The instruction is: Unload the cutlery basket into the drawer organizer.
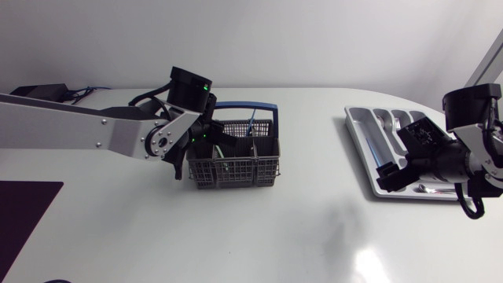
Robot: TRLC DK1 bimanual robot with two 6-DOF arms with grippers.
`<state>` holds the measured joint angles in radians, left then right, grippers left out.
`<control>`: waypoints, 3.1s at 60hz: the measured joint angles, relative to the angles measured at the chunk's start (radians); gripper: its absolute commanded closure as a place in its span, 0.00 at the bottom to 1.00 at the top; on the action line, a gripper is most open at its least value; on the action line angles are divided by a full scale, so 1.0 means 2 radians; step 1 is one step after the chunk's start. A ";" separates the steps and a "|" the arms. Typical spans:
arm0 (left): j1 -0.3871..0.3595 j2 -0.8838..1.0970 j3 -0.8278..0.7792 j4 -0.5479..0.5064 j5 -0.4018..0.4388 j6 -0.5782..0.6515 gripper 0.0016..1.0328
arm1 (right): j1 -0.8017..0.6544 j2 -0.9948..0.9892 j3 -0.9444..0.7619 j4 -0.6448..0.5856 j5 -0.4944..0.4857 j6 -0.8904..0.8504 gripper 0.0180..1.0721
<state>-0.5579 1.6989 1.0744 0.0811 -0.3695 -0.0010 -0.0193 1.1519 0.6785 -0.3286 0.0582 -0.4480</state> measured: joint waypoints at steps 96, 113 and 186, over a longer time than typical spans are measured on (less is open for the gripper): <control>-0.020 -0.047 -0.095 0.073 0.011 0.032 0.94 | 0.005 -0.020 -0.014 -0.001 0.012 0.000 0.14; -0.056 -0.159 -0.185 0.161 0.006 0.091 0.94 | 0.028 -0.039 -0.015 -0.005 0.013 0.000 0.14; 0.056 -0.196 -0.033 -0.046 0.392 -0.102 0.92 | 0.318 0.057 0.179 -0.033 -0.156 0.150 0.16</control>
<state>-0.4450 1.3067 1.0080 -0.0109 0.4145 -0.2043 0.6167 1.2667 1.0359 -0.3946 -0.2539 -0.1490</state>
